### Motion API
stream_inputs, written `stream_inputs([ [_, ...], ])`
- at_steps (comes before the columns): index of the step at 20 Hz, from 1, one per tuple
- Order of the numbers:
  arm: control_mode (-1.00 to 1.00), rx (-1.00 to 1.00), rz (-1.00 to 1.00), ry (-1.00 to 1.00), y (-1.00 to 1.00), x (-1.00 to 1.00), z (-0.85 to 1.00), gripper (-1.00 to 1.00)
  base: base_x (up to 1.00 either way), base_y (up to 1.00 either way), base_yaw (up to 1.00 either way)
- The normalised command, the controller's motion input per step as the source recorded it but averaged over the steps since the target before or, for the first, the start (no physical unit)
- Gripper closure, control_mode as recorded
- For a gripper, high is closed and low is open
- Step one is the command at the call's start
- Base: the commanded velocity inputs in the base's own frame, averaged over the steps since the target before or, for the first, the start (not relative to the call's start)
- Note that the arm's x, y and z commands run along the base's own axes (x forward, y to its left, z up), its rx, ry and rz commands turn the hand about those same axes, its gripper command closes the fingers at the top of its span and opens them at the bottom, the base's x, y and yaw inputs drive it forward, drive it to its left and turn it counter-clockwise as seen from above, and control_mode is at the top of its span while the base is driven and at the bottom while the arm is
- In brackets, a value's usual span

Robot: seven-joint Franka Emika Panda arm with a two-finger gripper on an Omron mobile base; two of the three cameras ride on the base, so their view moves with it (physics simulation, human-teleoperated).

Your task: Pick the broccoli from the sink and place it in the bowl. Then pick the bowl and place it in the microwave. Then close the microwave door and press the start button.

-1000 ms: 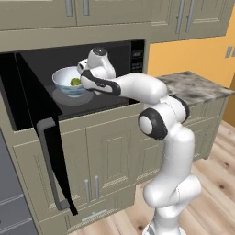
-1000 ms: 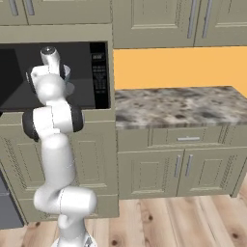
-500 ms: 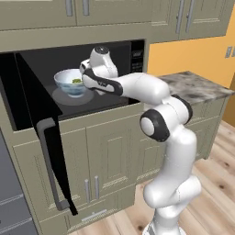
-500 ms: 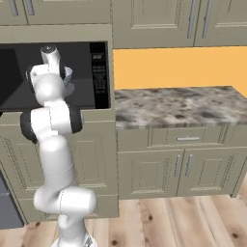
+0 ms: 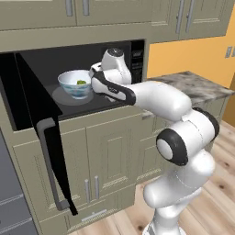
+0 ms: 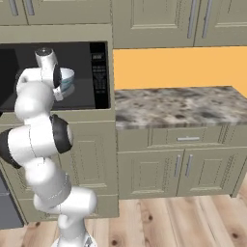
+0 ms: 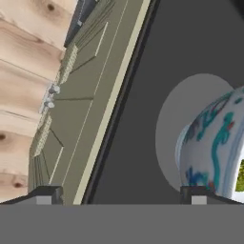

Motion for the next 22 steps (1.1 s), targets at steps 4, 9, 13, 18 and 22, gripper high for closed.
stream_inputs([
  [4, -1.00, 0.01, 0.05, -0.04, 0.16, -0.52, -0.02, -1.00, 0.00, 0.00, 0.00],
  [9, -1.00, 0.09, 0.25, -0.02, 0.01, -1.00, 0.07, -1.00, 0.00, 0.00, 0.00],
  [13, -1.00, 0.10, 0.28, 0.00, 0.00, -1.00, 0.10, -1.00, 0.00, 0.00, 0.00],
  [18, -1.00, 0.02, 0.26, 0.01, 0.00, -1.00, 0.27, -1.00, 0.00, 0.00, 0.00],
  [22, -1.00, 0.00, 0.32, 0.03, 0.00, -1.00, 0.32, -1.00, 0.00, 0.00, 0.00],
])
